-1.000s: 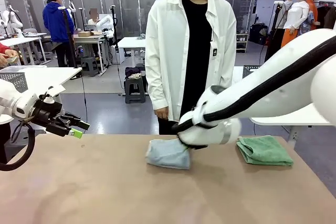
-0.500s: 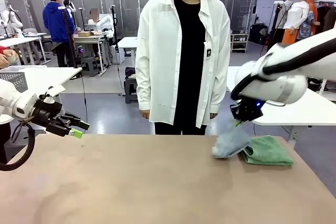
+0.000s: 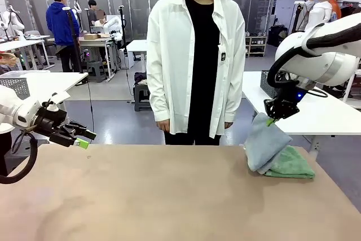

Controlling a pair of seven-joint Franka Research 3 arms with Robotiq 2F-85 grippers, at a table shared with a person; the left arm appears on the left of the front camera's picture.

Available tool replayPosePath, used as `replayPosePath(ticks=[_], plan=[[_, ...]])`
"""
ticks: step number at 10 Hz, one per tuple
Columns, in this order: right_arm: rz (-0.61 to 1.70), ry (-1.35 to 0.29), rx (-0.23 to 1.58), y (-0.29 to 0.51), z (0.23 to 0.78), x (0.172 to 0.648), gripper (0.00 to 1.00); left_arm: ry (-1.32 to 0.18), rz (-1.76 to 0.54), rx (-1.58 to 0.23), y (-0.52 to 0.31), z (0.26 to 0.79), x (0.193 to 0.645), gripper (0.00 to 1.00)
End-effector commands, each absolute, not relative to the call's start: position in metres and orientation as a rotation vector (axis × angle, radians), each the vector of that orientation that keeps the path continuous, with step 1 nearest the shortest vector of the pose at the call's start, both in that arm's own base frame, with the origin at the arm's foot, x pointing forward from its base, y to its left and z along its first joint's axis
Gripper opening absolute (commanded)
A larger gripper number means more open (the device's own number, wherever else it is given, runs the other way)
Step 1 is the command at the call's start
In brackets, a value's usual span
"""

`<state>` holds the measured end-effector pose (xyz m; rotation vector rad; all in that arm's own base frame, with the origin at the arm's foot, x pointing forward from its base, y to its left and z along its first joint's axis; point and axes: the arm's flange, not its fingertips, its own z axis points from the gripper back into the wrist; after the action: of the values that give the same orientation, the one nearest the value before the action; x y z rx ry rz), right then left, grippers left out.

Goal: Fold the towels and place them in the basket.
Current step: Stack the folded Towel with hook on the right side of the table.

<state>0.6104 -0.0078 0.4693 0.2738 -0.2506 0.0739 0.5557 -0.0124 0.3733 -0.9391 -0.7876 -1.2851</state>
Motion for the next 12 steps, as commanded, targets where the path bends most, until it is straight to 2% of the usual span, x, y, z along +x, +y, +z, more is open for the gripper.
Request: replayPosePath(ticks=[1, 8, 12], plan=[[0.077, -0.259, 0.288, -0.017, 0.466, 0.624, 0.04, -0.789, -1.286, -0.935, -0.013, 0.375, 0.554, 0.8], [0.057, -0.248, 0.271, -0.018, 0.46, 0.623, 0.04, -0.789, -1.286, -0.935, -0.013, 0.375, 0.554, 0.8], [0.139, -0.234, 0.396, -0.067, 0.465, 0.633, 0.04, -0.789, -1.286, -0.935, -0.013, 0.375, 0.554, 0.8]])
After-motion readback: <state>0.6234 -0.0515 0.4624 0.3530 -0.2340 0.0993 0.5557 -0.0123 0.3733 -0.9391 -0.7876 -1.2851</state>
